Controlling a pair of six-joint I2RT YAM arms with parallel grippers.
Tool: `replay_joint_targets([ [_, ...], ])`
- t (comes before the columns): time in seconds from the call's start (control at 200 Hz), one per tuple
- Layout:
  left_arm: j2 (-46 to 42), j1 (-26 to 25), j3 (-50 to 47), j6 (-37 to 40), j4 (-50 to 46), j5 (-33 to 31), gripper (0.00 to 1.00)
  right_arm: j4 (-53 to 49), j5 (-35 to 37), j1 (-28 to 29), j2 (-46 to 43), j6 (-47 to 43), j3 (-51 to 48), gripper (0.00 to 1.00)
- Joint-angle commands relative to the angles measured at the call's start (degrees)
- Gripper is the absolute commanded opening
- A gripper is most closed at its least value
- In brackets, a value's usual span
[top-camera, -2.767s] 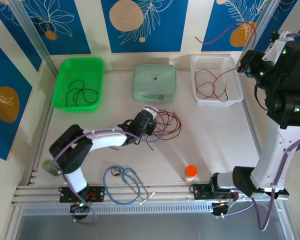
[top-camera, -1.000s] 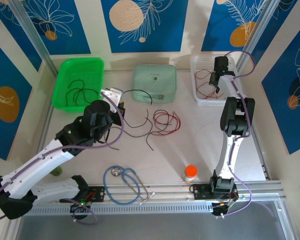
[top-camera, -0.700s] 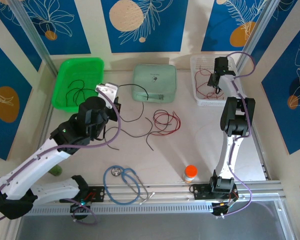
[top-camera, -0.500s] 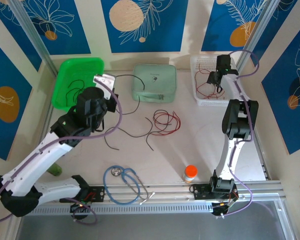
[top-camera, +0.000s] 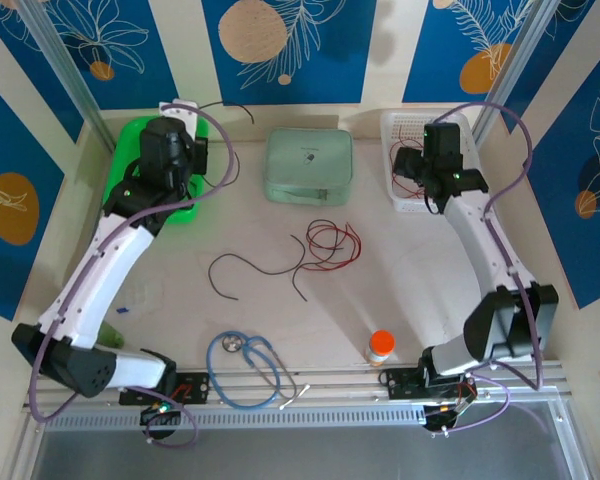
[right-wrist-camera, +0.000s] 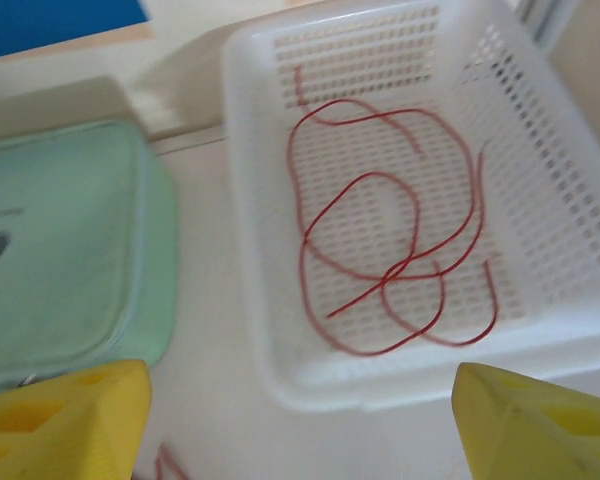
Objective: Untangle the cables
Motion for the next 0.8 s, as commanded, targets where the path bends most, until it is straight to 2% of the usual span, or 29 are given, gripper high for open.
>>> replay_joint_targets([
  [0.0, 2.2, 4.3, 4.0, -0.3, 1.4, 4.1, 0.01, -2.0, -7.2, 1.1, -5.9, 1.5, -3.7, 0.8],
  [0.25, 9.5, 14.8, 7.4, -3.8, 2.4, 9.1, 0.01, -8.4, -17.3, 6.5, -11.4, 0.8, -6.1, 0.8],
  [0.625, 24.4, 25.5, 11.3, -7.3, 4.6, 11.1, 0.0, -6.4, -17.4, 17.7, -13.5, 5.8, -13.3, 0.79],
  [0.795, 30.0, 28.5, 12.0, -9.9, 5.3, 13.8, 0.0, -6.8, -16.1, 21.6, -13.6, 7.5, -14.5, 0.79],
])
